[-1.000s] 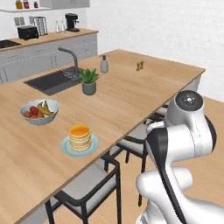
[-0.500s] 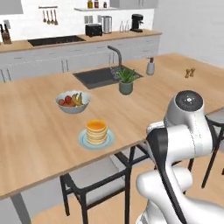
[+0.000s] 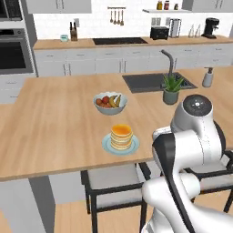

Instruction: Take the strawberry from the fridge and place it on top of the pancake, located on the dining counter.

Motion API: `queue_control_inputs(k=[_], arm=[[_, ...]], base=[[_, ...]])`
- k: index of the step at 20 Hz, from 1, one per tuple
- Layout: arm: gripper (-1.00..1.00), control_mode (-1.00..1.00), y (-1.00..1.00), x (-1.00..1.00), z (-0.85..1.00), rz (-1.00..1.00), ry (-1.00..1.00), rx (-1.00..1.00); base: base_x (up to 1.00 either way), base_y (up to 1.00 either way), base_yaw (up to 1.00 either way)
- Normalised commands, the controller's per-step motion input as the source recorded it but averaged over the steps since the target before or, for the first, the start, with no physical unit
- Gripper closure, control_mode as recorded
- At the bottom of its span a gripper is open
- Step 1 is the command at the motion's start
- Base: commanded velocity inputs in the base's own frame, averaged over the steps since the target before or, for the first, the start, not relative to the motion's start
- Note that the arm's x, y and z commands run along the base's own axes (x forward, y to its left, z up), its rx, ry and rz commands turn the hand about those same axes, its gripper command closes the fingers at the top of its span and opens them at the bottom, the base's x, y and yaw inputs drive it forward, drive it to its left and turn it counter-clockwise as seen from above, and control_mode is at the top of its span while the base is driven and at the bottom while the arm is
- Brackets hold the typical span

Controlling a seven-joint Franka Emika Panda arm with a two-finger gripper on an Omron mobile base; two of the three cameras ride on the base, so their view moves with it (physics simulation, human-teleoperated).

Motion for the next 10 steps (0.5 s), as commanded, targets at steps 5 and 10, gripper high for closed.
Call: queue_control_inputs(k=[5, 10], arm=[[1.0, 1.0, 0.0, 0.0, 0.0, 0.0, 0.0, 0.0], [1.0, 1.0, 0.0, 0.0, 0.0, 0.0, 0.0, 0.0]], base=[[0.66, -0.31, 0.44], [0.96, -0.06, 0.27]])
